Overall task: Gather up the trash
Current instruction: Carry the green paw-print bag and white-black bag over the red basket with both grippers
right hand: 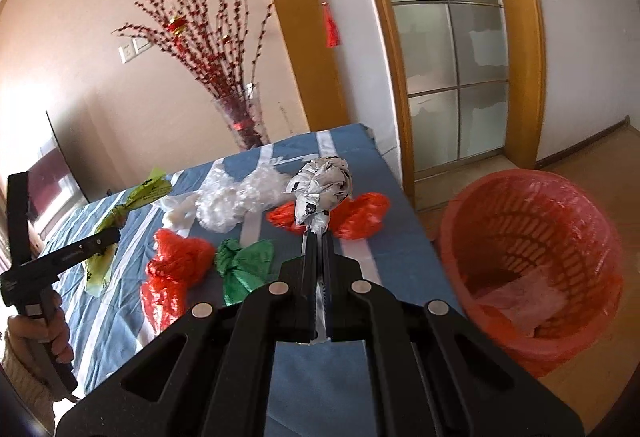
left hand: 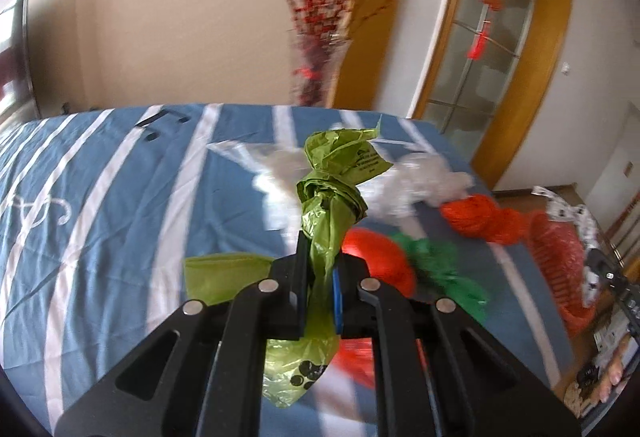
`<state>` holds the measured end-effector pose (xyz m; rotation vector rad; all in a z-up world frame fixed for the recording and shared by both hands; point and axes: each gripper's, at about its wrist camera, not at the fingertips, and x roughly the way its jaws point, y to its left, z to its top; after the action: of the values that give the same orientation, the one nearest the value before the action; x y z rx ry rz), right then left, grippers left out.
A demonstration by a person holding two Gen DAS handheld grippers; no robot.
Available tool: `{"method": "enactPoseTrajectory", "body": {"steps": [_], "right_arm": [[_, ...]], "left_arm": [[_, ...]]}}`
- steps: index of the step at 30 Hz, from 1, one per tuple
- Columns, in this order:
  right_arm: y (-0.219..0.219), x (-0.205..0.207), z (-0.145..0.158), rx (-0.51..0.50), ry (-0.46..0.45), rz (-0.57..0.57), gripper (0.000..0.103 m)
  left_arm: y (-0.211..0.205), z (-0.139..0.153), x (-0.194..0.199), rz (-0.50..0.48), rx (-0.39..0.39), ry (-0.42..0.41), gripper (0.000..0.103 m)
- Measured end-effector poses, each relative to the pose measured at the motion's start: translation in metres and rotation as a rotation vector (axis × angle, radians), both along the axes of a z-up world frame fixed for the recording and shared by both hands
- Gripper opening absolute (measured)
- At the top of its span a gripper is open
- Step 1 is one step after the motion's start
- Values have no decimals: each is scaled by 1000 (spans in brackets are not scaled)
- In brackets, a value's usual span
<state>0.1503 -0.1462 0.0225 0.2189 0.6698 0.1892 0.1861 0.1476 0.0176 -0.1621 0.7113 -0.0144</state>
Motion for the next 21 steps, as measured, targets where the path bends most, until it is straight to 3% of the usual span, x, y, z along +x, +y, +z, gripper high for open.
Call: {"method": "enactPoseTrajectory", "body": {"steps": [21], "right_arm": [[-95, -17, -14, 18, 9, -209, 3]], "left_arm": [[-161, -9, 24, -309, -105, 44, 11]]}}
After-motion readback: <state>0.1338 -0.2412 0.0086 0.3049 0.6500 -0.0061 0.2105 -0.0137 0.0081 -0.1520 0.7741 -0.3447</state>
